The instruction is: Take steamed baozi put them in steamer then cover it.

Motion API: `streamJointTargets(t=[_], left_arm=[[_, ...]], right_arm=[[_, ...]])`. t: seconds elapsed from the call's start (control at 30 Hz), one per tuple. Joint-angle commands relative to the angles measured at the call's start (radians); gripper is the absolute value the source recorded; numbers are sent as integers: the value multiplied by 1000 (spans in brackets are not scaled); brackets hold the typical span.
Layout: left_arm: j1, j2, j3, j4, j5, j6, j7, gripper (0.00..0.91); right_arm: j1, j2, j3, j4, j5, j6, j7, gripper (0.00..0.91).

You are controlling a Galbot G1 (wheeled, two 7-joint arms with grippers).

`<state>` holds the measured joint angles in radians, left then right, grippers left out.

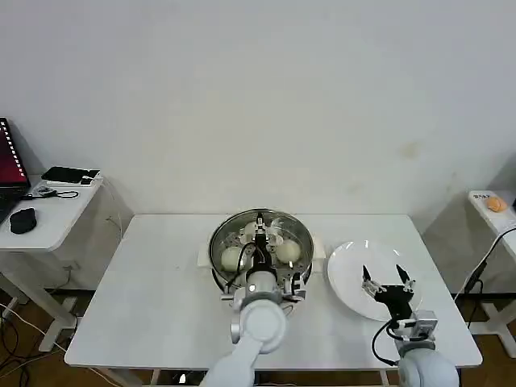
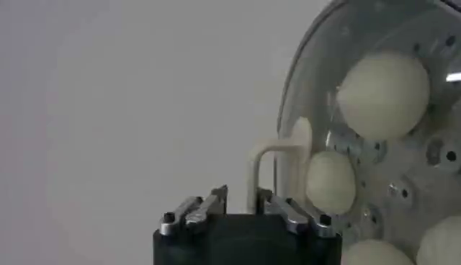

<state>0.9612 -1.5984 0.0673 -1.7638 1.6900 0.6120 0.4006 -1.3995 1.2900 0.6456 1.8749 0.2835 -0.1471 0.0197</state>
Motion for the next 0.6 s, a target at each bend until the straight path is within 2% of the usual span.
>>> streamJointTargets(t=[0.03,0.6], left_arm=[[20,4,-3,-41,-2,0,4,907],[102,53,-4,-200,-72,0,50,907]], right_arm=[[0,0,0,-4,-1,2,0,907],[-5,-10,3,-6,0,8,-2,907]])
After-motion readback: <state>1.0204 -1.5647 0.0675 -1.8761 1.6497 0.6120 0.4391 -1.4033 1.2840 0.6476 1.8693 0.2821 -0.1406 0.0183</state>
